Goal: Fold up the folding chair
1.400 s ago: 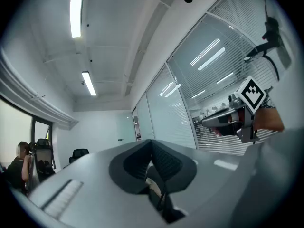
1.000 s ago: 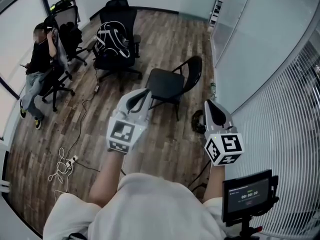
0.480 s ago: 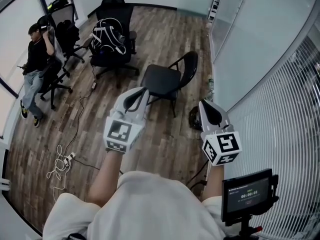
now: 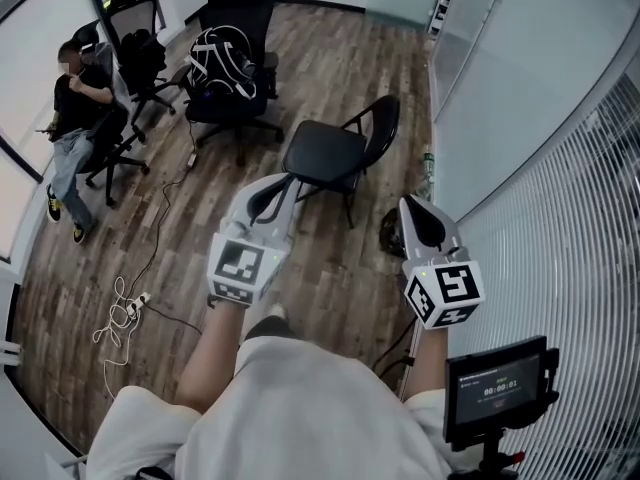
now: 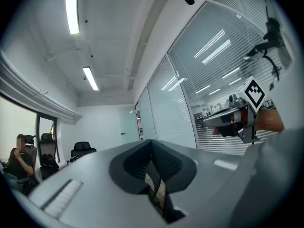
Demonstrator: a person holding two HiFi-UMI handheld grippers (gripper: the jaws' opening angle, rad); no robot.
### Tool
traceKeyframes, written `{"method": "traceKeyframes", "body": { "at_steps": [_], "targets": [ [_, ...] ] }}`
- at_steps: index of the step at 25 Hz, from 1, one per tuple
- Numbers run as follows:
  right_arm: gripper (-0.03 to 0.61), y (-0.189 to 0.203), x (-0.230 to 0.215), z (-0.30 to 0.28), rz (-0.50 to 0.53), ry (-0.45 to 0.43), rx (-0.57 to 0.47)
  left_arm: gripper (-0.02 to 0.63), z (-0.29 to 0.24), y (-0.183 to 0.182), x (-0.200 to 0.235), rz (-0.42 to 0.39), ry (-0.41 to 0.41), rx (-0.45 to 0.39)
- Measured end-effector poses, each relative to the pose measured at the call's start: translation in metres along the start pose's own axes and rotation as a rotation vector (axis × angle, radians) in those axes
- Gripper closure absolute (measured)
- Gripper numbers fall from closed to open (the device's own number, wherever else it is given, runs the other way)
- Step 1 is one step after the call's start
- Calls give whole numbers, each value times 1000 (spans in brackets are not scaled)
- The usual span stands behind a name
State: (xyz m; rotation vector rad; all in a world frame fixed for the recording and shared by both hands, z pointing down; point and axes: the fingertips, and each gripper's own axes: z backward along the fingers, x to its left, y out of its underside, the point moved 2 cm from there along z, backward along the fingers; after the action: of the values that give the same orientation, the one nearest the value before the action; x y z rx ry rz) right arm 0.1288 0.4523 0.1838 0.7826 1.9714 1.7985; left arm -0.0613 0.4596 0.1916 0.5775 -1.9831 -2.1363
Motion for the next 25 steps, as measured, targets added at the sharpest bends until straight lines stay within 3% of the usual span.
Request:
{"method": "traceKeyframes", "body": {
  "at_steps": [7,12,25],
  "targets": [
    [577,8,-15,-7,-38,-18,-13,617,-20,9,-2,4,16,2],
    [577,13,-30,-27,-28,20,-23,617,-42,21,9,11,29,-5],
    [575,-4,-69,-123,10,53,-10,617,-132,36,82,33,60,-15]
  ]
}}
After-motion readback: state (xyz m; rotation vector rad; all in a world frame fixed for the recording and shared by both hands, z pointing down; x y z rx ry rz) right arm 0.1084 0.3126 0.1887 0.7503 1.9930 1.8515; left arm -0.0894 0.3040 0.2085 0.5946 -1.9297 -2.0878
